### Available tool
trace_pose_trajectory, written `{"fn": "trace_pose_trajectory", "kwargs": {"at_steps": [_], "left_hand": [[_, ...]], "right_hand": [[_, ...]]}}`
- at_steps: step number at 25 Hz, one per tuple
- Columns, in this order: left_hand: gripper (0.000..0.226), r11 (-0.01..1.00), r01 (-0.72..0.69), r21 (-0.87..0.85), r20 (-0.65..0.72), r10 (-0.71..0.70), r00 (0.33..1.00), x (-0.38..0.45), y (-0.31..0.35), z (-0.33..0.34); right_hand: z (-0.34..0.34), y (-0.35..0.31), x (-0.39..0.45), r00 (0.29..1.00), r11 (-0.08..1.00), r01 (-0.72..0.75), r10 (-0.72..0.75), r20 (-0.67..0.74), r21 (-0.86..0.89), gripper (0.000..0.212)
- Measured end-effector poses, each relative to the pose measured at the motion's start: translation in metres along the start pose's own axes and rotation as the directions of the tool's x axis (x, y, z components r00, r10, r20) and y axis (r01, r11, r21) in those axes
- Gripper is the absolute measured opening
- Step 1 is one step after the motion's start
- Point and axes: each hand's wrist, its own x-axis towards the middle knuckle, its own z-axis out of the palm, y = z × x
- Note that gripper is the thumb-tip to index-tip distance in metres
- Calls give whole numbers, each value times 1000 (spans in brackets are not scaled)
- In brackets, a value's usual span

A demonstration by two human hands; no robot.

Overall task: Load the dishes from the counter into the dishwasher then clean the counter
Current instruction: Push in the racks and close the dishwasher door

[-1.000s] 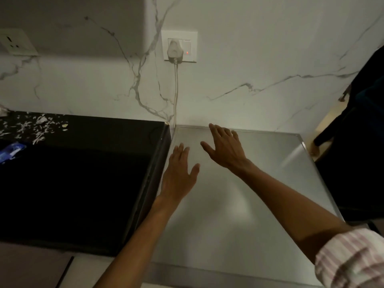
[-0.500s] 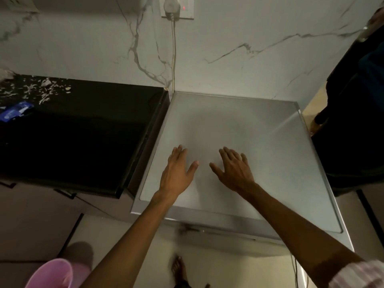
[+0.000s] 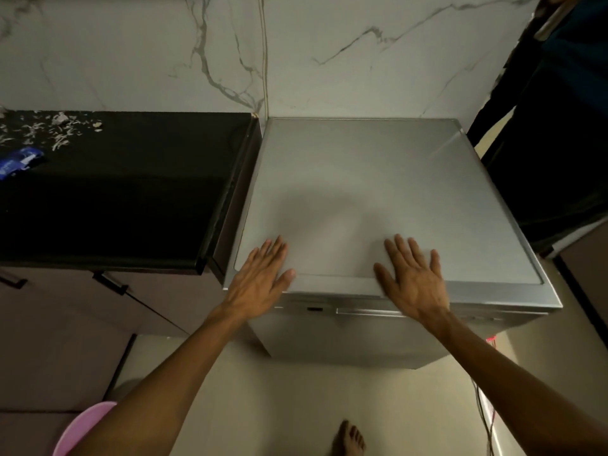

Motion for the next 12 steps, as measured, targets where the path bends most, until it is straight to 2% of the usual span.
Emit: {"fn": "trace_pose_trajectory", "kwargs": {"at_steps": [3, 5, 8, 12], "left_hand": [[73, 998, -68, 0, 34, 68, 997, -15, -16, -5], [88, 993, -116, 27, 57, 114, 992, -19, -22, -3], [109, 984, -149, 102, 28, 147, 989, -25, -30, 4], [112, 967, -148, 207, -62, 164, 985, -23, -37, 14]], "right_hand": [[6, -1, -2, 998, 1000, 1, -2, -62, -15, 73], [11, 3, -2, 996, 1000, -11, 9, -87, -25, 75], [15, 2, -1, 993, 999, -33, 29, -112, -32, 80], [11, 1, 1, 994, 999, -18, 14, -104, -30, 80]]}}
